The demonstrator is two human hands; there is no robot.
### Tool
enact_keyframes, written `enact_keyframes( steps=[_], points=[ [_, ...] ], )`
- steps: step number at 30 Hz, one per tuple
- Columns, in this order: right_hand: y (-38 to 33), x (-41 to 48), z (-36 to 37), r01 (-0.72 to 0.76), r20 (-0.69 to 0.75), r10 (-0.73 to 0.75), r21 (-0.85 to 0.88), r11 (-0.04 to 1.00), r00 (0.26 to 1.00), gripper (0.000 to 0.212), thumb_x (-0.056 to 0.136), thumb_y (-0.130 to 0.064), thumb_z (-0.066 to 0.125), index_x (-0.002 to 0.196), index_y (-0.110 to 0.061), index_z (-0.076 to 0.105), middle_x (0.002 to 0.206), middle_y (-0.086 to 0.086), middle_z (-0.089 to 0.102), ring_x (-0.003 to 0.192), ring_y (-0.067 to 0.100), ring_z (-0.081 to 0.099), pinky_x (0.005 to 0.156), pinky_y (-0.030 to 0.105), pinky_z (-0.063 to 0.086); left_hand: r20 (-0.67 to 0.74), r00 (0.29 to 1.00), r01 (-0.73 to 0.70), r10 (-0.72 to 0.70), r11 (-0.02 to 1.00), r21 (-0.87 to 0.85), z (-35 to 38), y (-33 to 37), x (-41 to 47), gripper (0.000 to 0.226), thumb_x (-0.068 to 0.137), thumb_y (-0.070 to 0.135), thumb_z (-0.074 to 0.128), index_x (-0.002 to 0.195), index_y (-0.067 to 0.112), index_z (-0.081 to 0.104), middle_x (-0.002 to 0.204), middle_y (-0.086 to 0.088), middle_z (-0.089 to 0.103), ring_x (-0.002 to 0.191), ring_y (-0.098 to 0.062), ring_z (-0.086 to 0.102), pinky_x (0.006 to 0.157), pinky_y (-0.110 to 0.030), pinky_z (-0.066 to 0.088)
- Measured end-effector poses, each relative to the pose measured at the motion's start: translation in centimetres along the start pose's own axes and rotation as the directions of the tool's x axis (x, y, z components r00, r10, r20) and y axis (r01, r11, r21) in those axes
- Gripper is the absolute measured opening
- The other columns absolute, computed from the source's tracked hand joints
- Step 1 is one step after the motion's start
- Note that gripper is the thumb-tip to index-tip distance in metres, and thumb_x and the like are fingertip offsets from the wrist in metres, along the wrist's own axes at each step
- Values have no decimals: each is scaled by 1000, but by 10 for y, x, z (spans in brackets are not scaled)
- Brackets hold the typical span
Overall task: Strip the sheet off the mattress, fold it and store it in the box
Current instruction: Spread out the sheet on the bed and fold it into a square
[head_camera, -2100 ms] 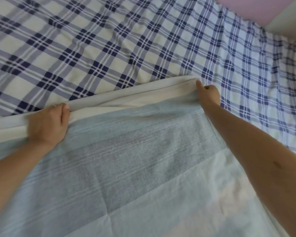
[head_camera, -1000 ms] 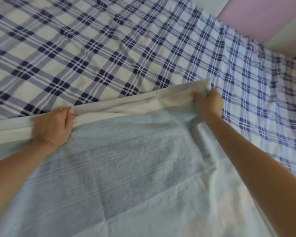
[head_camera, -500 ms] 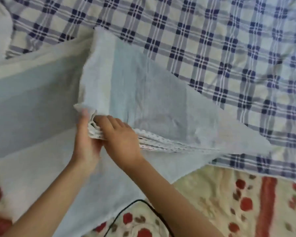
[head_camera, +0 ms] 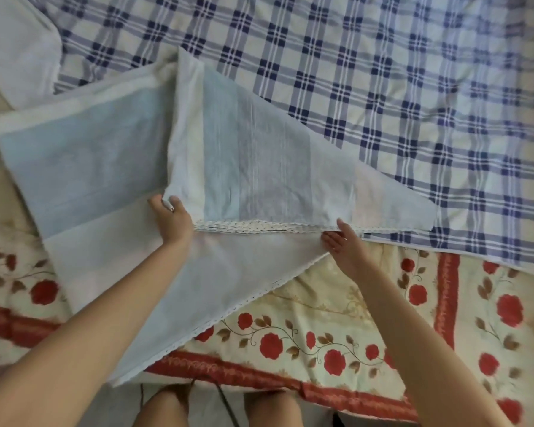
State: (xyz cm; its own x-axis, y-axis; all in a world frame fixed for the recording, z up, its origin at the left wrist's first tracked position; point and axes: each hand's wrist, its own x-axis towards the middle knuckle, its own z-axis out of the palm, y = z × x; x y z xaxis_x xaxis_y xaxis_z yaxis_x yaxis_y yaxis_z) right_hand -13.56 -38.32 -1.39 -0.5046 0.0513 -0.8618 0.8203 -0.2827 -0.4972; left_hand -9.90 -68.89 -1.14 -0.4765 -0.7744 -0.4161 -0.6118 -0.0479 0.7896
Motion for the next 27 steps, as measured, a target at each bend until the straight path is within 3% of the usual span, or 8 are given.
enact_keyframes(
  steps=[4, 6, 11, 15, 21, 23, 25, 27],
  points=[
    [-10, 7, 17, -5, -55, 16, 184, 983, 998, 61, 93, -32, 59, 142, -8, 32, 125, 12, 42, 129, 28, 42, 106, 34, 39, 216, 964, 183, -157, 977, -105, -18, -9, 13, 12, 93, 19, 47, 82, 20, 44, 85, -3, 50, 81, -25, 55, 74, -45, 54],
    [-8, 13, 20, -3, -120, 29, 211, 977, 992, 56, 92, -34, 60, 138, -10, 36, 113, 9, 47, 115, 25, 52, 95, 30, 45, 345, 917, 272, -202, 948, -168, -26, -12, 16, 21, 94, 10, 48, 75, 19, 44, 83, -1, 54, 76, -20, 57, 65, -40, 56],
    [-9, 21, 10, 66, -217, -9, 258, 964, 976, 11, 96, -15, 52, 102, -6, 52, 92, 9, 57, 78, 20, 56, 60, 30, 51, 450, 867, 341, -213, 913, -223, -38, -11, 13, 17, 97, 8, 44, 89, 20, 53, 97, 1, 61, 83, -13, 61, 76, -37, 53],
    [-22, 8, -4, 133, -139, -104, 219, 967, 985, 12, 91, -4, 40, 84, -8, 48, 80, 5, 54, 72, 15, 54, 58, 22, 49, 587, 777, 477, -229, 822, -311, -53, -10, 7, 13, 96, 11, 46, 98, 18, 57, 89, 2, 70, 82, -16, 66, 74, -36, 56],
    [-19, 18, -30, 53, -229, -54, -10, 999, 972, 2, 92, -6, 55, 90, -5, 55, 77, 8, 61, 60, 17, 63, 49, 24, 54, 443, 846, 426, -296, 875, -229, -37, -29, 2, 13, 95, 11, 51, 107, 14, 54, 101, -3, 60, 93, -20, 60, 78, -36, 55],
    [-21, 24, -34, 37, -251, -38, -11, 999, 967, 4, 92, -9, 56, 95, -6, 56, 82, 9, 60, 67, 20, 62, 44, 22, 51, 400, 876, 366, -271, 912, -185, -29, -36, 3, 4, 94, 12, 53, 93, 16, 55, 94, -2, 59, 94, -20, 58, 70, -28, 56],
    [-28, 38, -38, 20, -302, -14, 17, 1000, 953, 33, 86, -23, 65, 113, -7, 55, 106, 11, 59, 88, 25, 61, 56, 27, 56, 335, 912, 295, -237, 946, -135, -24, -43, 2, 17, 94, 13, 56, 78, 16, 49, 86, -2, 56, 92, -20, 57, 62, -20, 57],
    [-39, 48, -44, 12, -382, 21, 84, 996, 924, 69, 77, -44, 72, 133, -13, 47, 125, 8, 53, 110, 30, 57, 86, 40, 55, 287, 932, 267, -223, 956, -124, -22, -46, 1, 19, 93, 15, 58, 77, 14, 47, 89, -7, 55, 91, -20, 57, 59, -19, 56]
  ],
)
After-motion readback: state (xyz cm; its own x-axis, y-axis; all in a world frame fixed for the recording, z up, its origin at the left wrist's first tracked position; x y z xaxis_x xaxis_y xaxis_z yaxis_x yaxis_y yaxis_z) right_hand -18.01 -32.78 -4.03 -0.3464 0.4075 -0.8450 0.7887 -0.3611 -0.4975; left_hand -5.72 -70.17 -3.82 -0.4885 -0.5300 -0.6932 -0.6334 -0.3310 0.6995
